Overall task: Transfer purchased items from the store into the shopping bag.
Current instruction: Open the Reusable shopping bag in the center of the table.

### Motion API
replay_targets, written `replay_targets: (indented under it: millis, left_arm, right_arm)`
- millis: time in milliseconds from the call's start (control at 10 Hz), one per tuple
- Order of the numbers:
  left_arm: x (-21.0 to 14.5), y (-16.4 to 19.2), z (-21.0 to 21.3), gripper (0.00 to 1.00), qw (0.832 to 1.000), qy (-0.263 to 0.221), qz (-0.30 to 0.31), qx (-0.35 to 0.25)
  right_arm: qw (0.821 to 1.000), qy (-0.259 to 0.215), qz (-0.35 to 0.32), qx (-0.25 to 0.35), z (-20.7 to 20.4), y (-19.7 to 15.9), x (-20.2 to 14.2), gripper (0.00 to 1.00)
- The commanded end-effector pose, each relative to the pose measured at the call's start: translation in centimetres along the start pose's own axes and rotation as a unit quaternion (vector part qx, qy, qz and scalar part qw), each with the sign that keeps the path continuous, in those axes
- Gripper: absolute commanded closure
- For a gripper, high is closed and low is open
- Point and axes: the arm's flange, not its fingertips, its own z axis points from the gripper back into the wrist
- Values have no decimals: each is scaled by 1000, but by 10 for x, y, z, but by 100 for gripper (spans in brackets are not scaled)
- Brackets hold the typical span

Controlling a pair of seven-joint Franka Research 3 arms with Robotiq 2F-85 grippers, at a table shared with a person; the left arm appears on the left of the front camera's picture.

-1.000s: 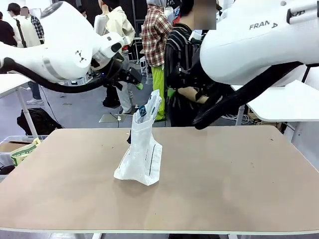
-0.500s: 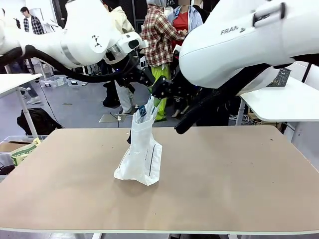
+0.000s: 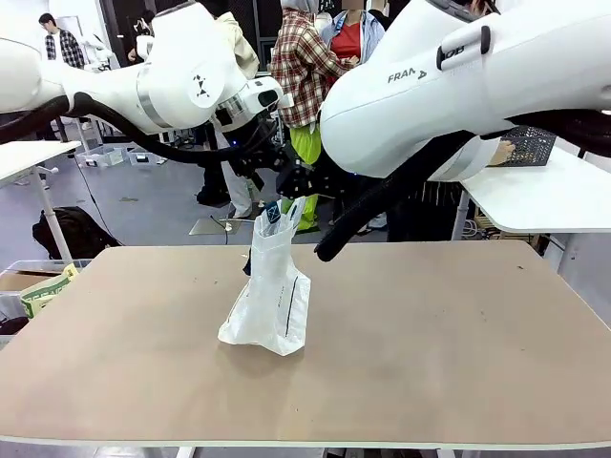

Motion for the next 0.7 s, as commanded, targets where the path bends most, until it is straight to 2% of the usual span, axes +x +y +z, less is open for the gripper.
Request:
replay_targets:
  millis: [0, 600]
  left_arm:
    - [1, 3, 5, 0, 1000, 8, 13, 20]
    - [-12, 6, -8, 0, 999, 37, 16, 3]
  right_arm:
    - [1000, -17, -19, -8, -9, 3, 4, 0]
    - [1000, -7, -20, -23, -28, 3, 5, 0]
